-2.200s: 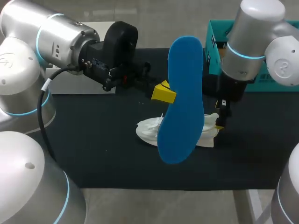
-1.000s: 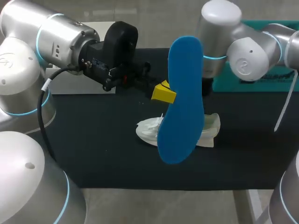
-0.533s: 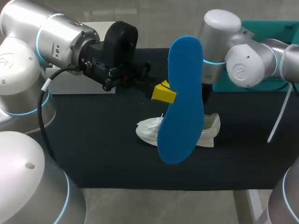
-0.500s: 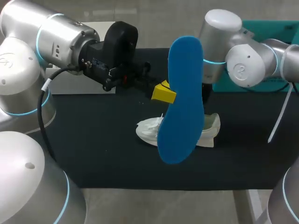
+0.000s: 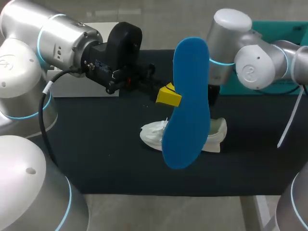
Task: Take the shoe out of the shoebox, open the shoe tongue, remove and reinsert the insole, then place the shoe into the shoebox
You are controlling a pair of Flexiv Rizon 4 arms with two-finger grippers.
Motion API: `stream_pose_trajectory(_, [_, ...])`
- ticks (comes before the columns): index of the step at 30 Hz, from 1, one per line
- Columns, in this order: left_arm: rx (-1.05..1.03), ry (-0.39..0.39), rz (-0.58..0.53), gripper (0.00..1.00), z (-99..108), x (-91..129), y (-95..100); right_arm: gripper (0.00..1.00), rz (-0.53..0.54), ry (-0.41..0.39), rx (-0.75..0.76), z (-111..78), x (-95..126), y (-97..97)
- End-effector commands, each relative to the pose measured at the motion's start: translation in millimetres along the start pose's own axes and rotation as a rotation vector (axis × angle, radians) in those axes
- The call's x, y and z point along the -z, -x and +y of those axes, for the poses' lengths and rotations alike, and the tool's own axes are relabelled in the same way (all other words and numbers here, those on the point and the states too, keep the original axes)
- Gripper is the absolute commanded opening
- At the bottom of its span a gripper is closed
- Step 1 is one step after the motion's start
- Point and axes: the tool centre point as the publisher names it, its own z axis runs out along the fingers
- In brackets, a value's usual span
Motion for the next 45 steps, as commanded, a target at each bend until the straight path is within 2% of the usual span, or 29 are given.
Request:
stream_pose_trajectory(1, [0.0, -0.001, 0.002, 0.0, -0.3, -1.2, 1.3, 0.0, -0.001, 0.058, -0.095, 4.0, 17.4, -6.4])
stream_pose_trajectory(2, [0.0, -0.001, 0.002, 0.0, -0.3, -1.2, 1.3, 0.0, -0.007, 0.054, -0.133, 6.3, 23.3, -8.7])
stream_pose_trajectory(4, [0.0, -0.001, 0.002, 0.0, -0.3, -1.2, 1.3, 0.0, 0.008, 0.098, -0.238, 7.4, 32.3, -8.9])
stream_pose_trajectory(6, [0.0, -0.001, 0.002, 0.0, -0.3, -1.2, 1.3, 0.0, 0.053, 0.248, -0.356, 2.5, 39.2, -7.1])
stream_pose_trajectory(7, [0.0, -0.001, 0.002, 0.0, -0.3, -1.2, 1.3, 0.0, 0.074, 0.293, -0.42, 0.5, 41.0, -6.7])
stream_pose_trajectory(8, [0.0, -0.001, 0.002, 0.0, -0.3, -1.2, 1.3, 0.0, 0.076, 0.283, -0.499, -2.1, 41.9, -6.7])
stream_pose_trajectory(10, [0.0, -0.001, 0.002, 0.0, -0.3, -1.2, 1.3, 0.0, 0.077, 0.362, -0.604, -2.1, 43.3, -6.3])
stream_pose_trajectory(12, [0.0, -0.001, 0.002, 0.0, -0.3, -1.2, 1.3, 0.0, 0.084, 0.377, -0.744, -0.6, 43.0, -6.0])
stream_pose_trajectory(14, [0.0, -0.001, 0.002, 0.0, -0.3, -1.2, 1.3, 0.0, 0.076, 0.448, -0.793, 7.5, 42.1, -5.5])
stream_pose_trajectory(20, [0.0, -0.001, 0.002, 0.0, -0.3, -1.2, 1.3, 0.0, 0.017, 0.432, -0.963, 34.6, 38.8, -3.6])
stream_pose_trajectory(28, [0.0, -0.001, 0.002, 0.0, -0.3, -1.2, 1.3, 0.0, -0.048, 0.389, -1.137, 37.3, 42.0, -6.2])
stream_pose_trajectory(34, [0.0, -0.001, 0.002, 0.0, -0.3, -1.2, 1.3, 0.0, -0.067, 0.365, -1.172, 28.7, 41.6, -10.2])
stream_pose_trajectory(39, [0.0, -0.001, 0.002, 0.0, -0.3, -1.2, 1.3, 0.0, -0.064, 0.37, -1.177, 31.4, 36.5, -9.1])
stream_pose_trajectory(45, [0.0, -0.001, 0.002, 0.0, -0.3, -1.2, 1.3, 0.0, -0.053, 0.379, -1.108, 34.6, 32.4, -3.0])
